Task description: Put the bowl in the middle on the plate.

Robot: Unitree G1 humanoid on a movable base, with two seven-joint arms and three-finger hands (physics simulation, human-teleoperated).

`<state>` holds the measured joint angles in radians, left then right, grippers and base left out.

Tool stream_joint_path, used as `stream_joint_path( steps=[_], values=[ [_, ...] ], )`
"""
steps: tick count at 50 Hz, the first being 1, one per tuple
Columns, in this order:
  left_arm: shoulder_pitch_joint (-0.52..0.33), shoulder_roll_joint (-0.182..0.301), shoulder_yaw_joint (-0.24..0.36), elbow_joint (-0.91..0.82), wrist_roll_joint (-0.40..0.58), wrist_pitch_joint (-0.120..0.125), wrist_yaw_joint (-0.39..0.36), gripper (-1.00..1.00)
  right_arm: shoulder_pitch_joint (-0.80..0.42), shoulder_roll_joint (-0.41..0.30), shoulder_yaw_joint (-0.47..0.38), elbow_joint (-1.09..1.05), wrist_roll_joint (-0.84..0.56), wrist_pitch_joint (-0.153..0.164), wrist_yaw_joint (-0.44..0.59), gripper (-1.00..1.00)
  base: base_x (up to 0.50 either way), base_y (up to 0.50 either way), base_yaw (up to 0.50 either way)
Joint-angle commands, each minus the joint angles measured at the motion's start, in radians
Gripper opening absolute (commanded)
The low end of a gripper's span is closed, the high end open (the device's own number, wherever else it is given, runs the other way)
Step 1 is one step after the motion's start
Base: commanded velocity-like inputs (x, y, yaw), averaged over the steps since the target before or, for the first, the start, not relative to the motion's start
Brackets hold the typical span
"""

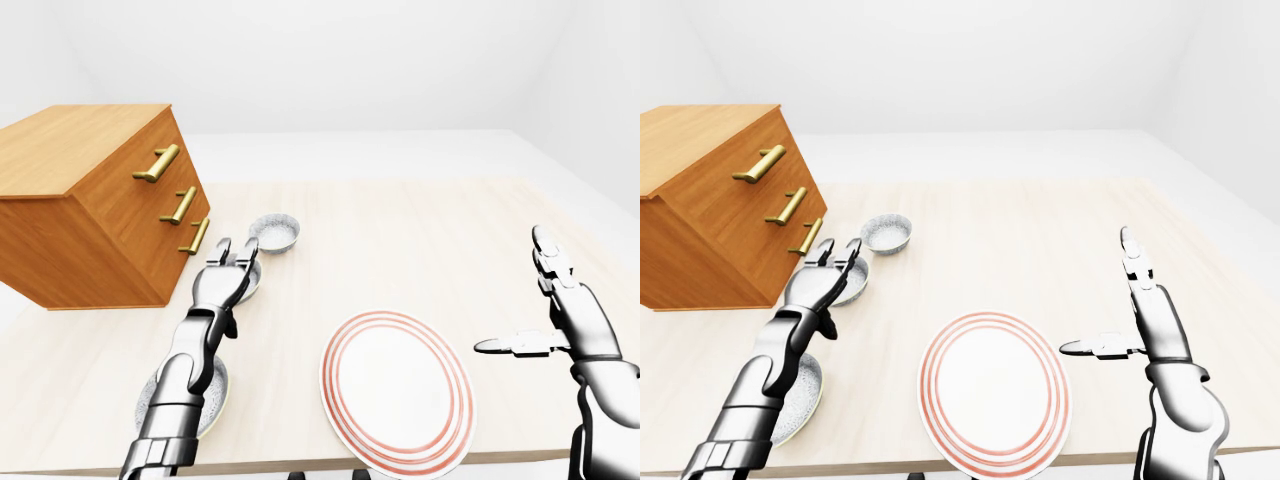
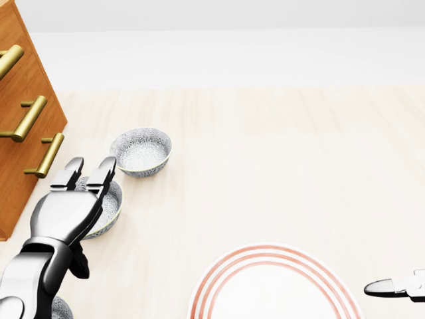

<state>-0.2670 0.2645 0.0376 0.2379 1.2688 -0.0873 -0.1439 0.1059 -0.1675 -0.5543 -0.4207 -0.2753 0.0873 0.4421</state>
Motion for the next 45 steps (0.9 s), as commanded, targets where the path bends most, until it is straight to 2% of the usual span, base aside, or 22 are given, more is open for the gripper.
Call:
stream_joint_path(
  steps=[1,28,39,45],
  values=[
    [-0.015,0.005,-0.006,0.055,0.017,0.0,0.029,1.0,-0.001,0.0,-0.002,-0.002,0.0,0.0,0.002,1.0,0.0,0.0,0.0],
    [-0.061,0.024,-0.021,0.188,0.042,0.0,0.095,1.0,0.001,0.002,-0.002,-0.009,0.001,0.0,0.006,1.0,0.0,0.0,0.0],
    [-0.071,0.028,-0.017,0.189,0.037,0.0,0.046,1.0,0.0,0.001,-0.002,-0.008,0.002,0.0,0.005,1.0,0.0,0.0,0.0],
    [-0.08,0.032,-0.019,0.208,0.042,0.0,0.046,1.0,0.001,0.001,-0.004,-0.01,0.002,0.0,0.007,1.0,0.0,0.0,0.0]
  ],
)
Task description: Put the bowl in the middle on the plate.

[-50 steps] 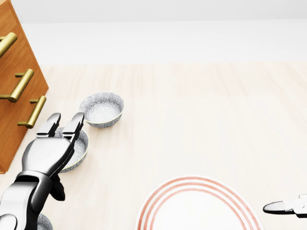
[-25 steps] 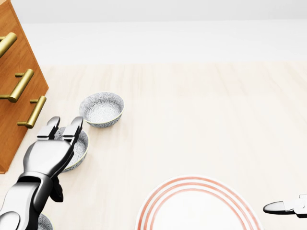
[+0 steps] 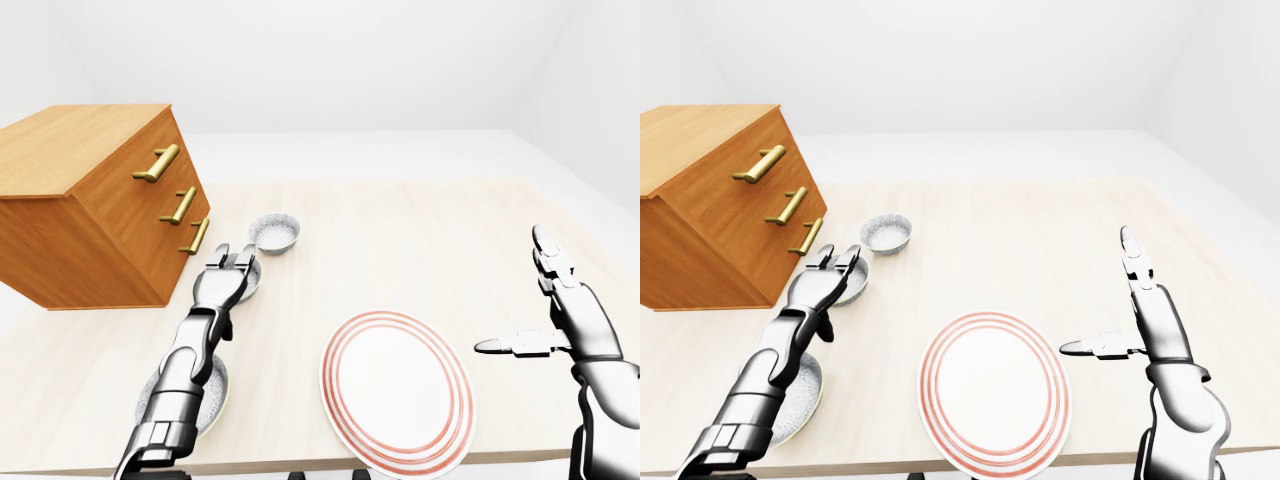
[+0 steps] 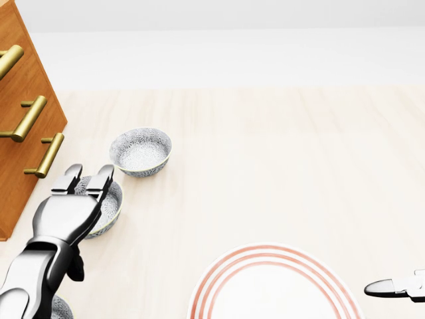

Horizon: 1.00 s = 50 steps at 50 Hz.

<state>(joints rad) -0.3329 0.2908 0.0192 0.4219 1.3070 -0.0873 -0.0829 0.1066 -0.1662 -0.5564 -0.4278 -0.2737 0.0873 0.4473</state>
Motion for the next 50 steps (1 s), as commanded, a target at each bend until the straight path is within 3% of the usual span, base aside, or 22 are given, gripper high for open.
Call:
stream_joint_path(
  steps=[1,50],
  values=[
    [-0.015,0.008,0.0,0.025,0.006,0.0,-0.016,1.0,0.0,0.0,-0.001,-0.004,0.001,0.0,0.002,1.0,0.0,0.0,0.0],
    [-0.041,0.002,-0.025,0.124,0.02,0.0,0.03,1.0,0.002,0.003,-0.002,-0.023,-0.004,0.0,0.009,1.0,0.0,0.0,0.0]
  ],
)
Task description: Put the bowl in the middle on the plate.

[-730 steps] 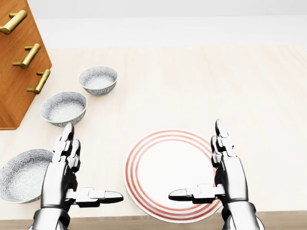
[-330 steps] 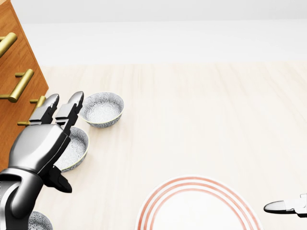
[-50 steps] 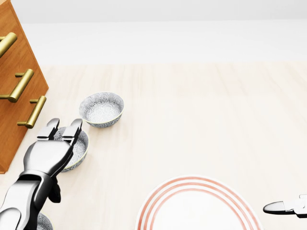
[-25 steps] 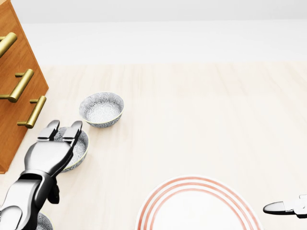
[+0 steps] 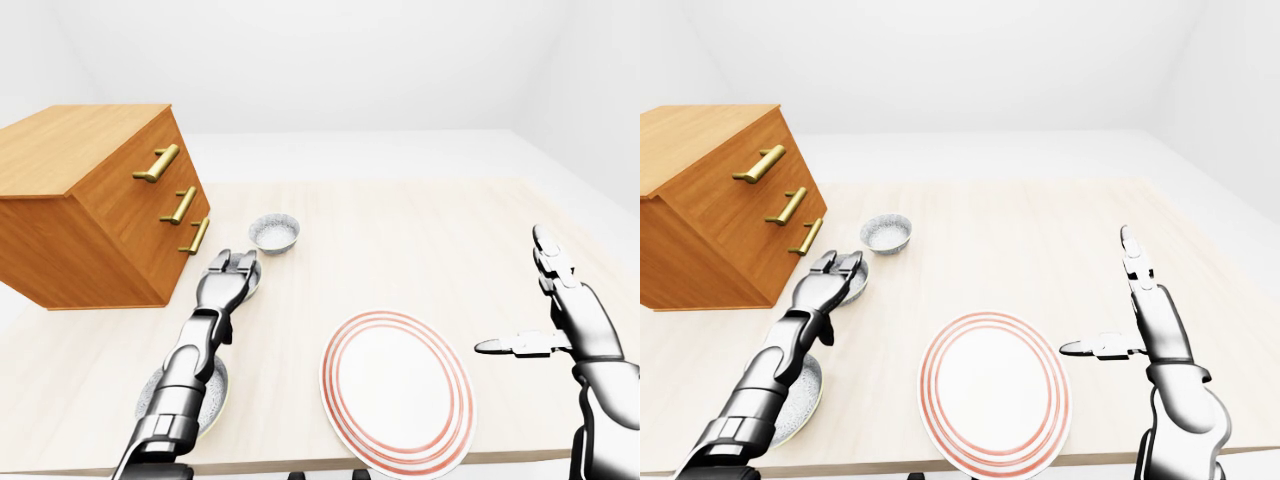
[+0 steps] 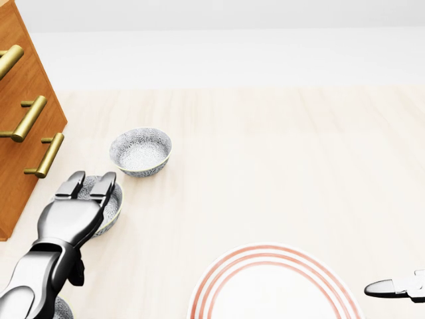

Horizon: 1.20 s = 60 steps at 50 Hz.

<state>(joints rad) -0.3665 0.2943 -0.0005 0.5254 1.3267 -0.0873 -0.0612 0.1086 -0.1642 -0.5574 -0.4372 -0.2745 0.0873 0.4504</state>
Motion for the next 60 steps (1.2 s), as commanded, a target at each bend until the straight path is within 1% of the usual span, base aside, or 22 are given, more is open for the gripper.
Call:
stream_joint_path(
  steps=[1,8,14,26,36,41,42,43,45,46,47,48,49,50,52,55,56,58,60],
  values=[
    [-0.008,-0.002,-0.005,0.02,0.0,0.0,0.009,1.0,0.0,0.001,-0.001,-0.007,-0.002,0.0,0.004,1.0,0.0,0.0,0.0],
    [-0.004,-0.003,-0.008,0.022,0.001,0.0,0.014,1.0,0.0,0.002,0.0,-0.009,-0.004,0.0,0.004,1.0,0.0,0.0,0.0],
    [-0.008,-0.003,-0.012,0.053,0.004,0.0,0.037,1.0,0.0,0.001,-0.001,-0.005,-0.001,0.0,0.003,1.0,0.0,0.0,0.0],
    [-0.015,-0.004,-0.016,0.082,0.0,0.0,0.055,1.0,0.001,0.001,-0.002,0.0,0.001,0.0,0.003,1.0,0.0,0.0,0.0],
    [-0.017,-0.006,-0.019,0.078,-0.004,0.0,0.053,1.0,0.0,0.001,0.0,0.011,0.001,0.0,-0.001,1.0,0.0,0.0,0.0],
    [-0.006,-0.008,-0.017,0.057,-0.008,0.0,0.039,1.0,0.001,0.001,0.0,0.004,0.0,0.0,0.0,1.0,0.0,0.0,0.0],
    [-0.004,-0.009,-0.015,0.055,-0.01,0.0,0.036,0.76,0.001,0.0,0.0,0.004,0.001,0.0,0.001,1.0,0.0,0.0,0.0],
    [-0.004,-0.008,-0.016,0.057,-0.009,0.0,0.038,0.66,0.001,0.0,0.0,0.002,0.0,0.0,0.002,1.0,0.0,0.0,0.0],
    [-0.004,-0.009,-0.016,0.059,-0.01,0.0,0.038,0.66,0.0,0.001,0.0,0.007,0.0,0.0,0.0,1.0,0.0,0.0,0.0],
    [-0.004,-0.009,-0.015,0.059,-0.01,0.0,0.037,0.52,0.0,0.001,0.0,0.008,0.0,0.0,0.0,1.0,0.0,0.0,0.0],
    [-0.005,-0.008,-0.016,0.06,-0.01,0.0,0.04,0.46,0.0,0.0,0.0,0.009,0.001,0.0,0.0,1.0,0.0,0.0,0.0],
    [-0.006,-0.008,-0.015,0.062,-0.011,0.0,0.04,0.46,0.001,0.001,0.001,0.008,0.001,0.0,0.0,1.0,0.0,0.0,0.0],
    [-0.008,-0.008,-0.015,0.064,-0.012,0.0,0.04,0.14,0.001,0.0,0.001,0.004,0.0,0.0,0.001,1.0,0.0,0.0,0.0],
    [-0.01,-0.008,-0.016,0.065,-0.011,0.0,0.043,0.0,0.0,0.001,0.001,0.003,0.0,0.0,0.002,1.0,0.0,0.0,0.0],
    [-0.012,-0.008,-0.016,0.067,-0.012,0.0,0.048,0.07,0.001,0.001,0.001,0.007,0.002,0.0,0.001,1.0,0.0,0.0,0.0],
    [-0.014,-0.008,-0.016,0.072,-0.014,0.0,0.052,0.01,0.002,0.002,0.001,0.005,0.003,0.0,0.003,1.0,0.0,0.0,0.0],
    [-0.014,-0.007,-0.016,0.071,-0.013,0.0,0.054,-0.04,0.002,0.002,0.002,0.004,0.003,0.0,0.003,1.0,0.0,0.0,0.0],
    [-0.013,-0.008,-0.017,0.074,-0.014,0.0,0.057,-0.4,0.004,0.003,0.0,-0.006,0.004,0.0,0.007,1.0,0.0,0.0,0.0],
    [-0.011,-0.009,-0.017,0.075,-0.015,0.0,0.062,-0.33,0.005,0.004,0.0,-0.006,0.004,0.0,0.009,1.0,0.0,0.0,0.0]
  ],
)
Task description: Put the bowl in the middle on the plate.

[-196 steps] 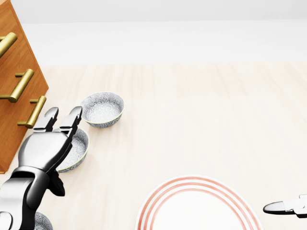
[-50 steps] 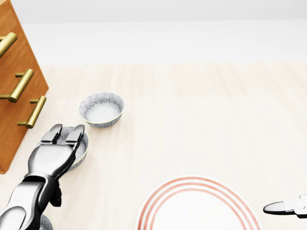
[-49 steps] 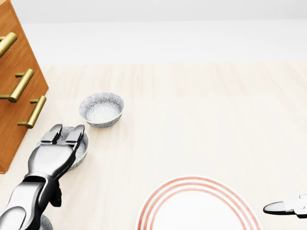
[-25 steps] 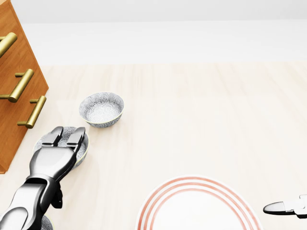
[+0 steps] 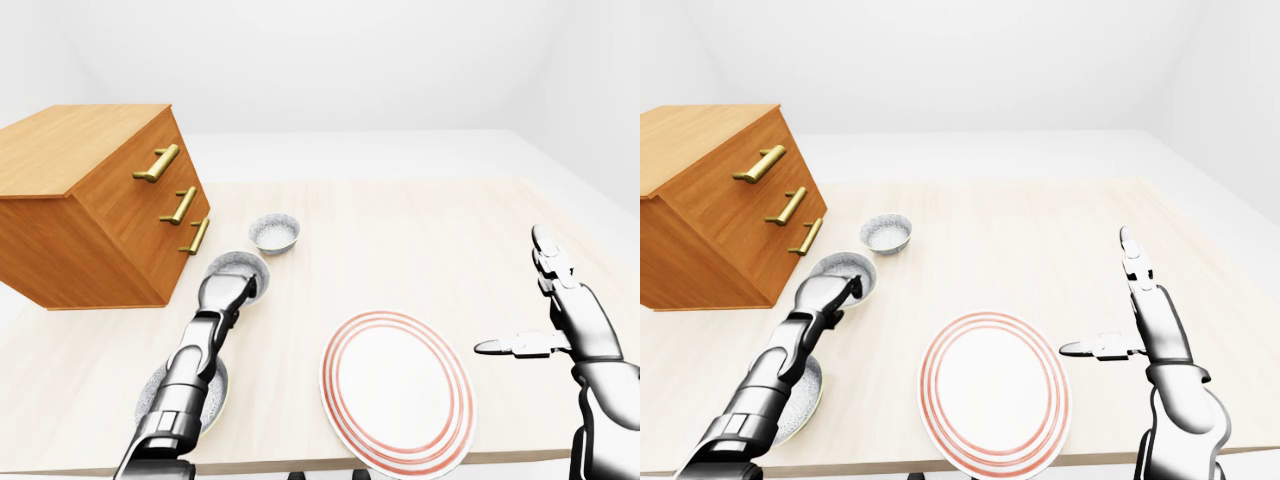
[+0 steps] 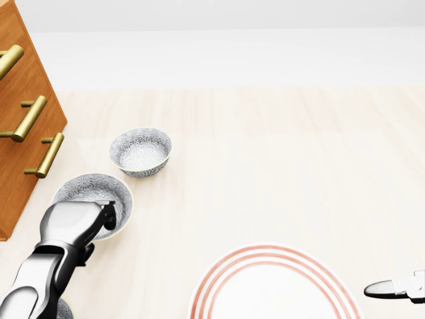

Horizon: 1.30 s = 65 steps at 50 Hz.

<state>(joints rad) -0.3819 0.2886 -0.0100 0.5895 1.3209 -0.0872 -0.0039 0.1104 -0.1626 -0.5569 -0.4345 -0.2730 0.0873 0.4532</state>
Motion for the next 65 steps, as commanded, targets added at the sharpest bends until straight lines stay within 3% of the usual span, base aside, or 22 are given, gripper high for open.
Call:
stream_joint_path(
  steps=[1,4,5,8,9,11,15,42,47,65],
  values=[
    [0.007,-0.004,-0.008,0.007,-0.011,0.0,0.003,-0.34,0.004,0.003,-0.001,-0.01,0.004,0.0,0.007,1.0,0.0,0.0,0.0],
    [0.008,-0.005,-0.008,0.008,-0.013,0.0,0.01,-0.36,0.006,0.006,0.0,-0.018,0.003,0.0,0.011,1.0,0.0,0.0,0.0],
    [0.01,-0.004,-0.01,0.009,-0.012,0.0,0.014,-0.57,0.007,0.007,-0.001,-0.019,0.005,0.0,0.013,1.0,0.0,0.0,0.0],
    [0.012,-0.004,-0.007,0.004,-0.016,0.0,0.019,-0.53,0.008,0.009,-0.002,-0.016,0.009,0.0,0.014,1.0,0.0,0.0,0.0],
    [0.014,-0.005,-0.007,0.001,-0.017,0.0,0.02,-0.75,0.009,0.009,-0.003,-0.014,0.012,0.0,0.015,1.0,0.0,0.0,0.0],
    [0.017,-0.004,-0.007,0.0,-0.016,0.0,0.023,-0.75,0.009,0.009,-0.002,-0.025,0.01,0.0,0.019,1.0,0.0,0.0,0.0],
    [0.023,-0.004,-0.005,-0.008,-0.02,0.0,0.022,-1.0,0.009,0.01,-0.002,-0.028,0.01,0.0,0.022,1.0,0.0,0.0,0.0],
    [0.156,-0.038,0.023,-0.311,-0.031,0.0,-0.106,-1.0,0.008,0.01,-0.002,-0.017,0.005,0.0,0.017,1.0,0.0,0.0,0.0],
    [0.186,-0.056,0.044,-0.473,-0.068,0.0,-0.181,-1.0,0.008,0.008,-0.004,-0.03,0.004,0.0,0.021,1.0,0.0,0.0,0.0],
    [0.266,-0.142,0.003,-0.708,-0.116,0.0,-0.219,-1.0,0.007,0.007,-0.002,-0.018,0.002,0.0,0.017,1.0,0.0,0.0,0.0]
  ],
)
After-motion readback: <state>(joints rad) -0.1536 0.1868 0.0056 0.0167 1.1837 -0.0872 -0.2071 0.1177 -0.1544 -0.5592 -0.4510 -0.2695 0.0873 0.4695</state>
